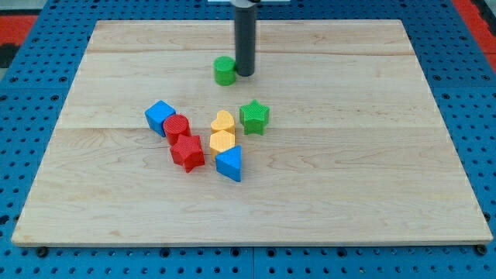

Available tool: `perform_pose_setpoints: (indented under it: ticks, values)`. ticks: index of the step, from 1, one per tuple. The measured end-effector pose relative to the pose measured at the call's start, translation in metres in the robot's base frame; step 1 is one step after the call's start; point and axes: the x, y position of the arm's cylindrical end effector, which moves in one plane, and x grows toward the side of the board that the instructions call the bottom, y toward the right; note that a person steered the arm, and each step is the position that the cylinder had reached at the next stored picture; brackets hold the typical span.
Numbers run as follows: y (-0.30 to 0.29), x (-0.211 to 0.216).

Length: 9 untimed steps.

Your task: Push the green circle to the top left side of the board

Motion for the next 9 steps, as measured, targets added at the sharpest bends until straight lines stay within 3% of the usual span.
perform_pose_setpoints:
  ticks: [1, 2, 3, 5, 8, 9]
  values:
    - [-0.03, 0.02]
    - [-0.074, -0.024]
    - [-0.134, -0.041]
    - [-0.161, -0.008]
    - [-0.176, -0.047]
    - [-0.176, -0.037]
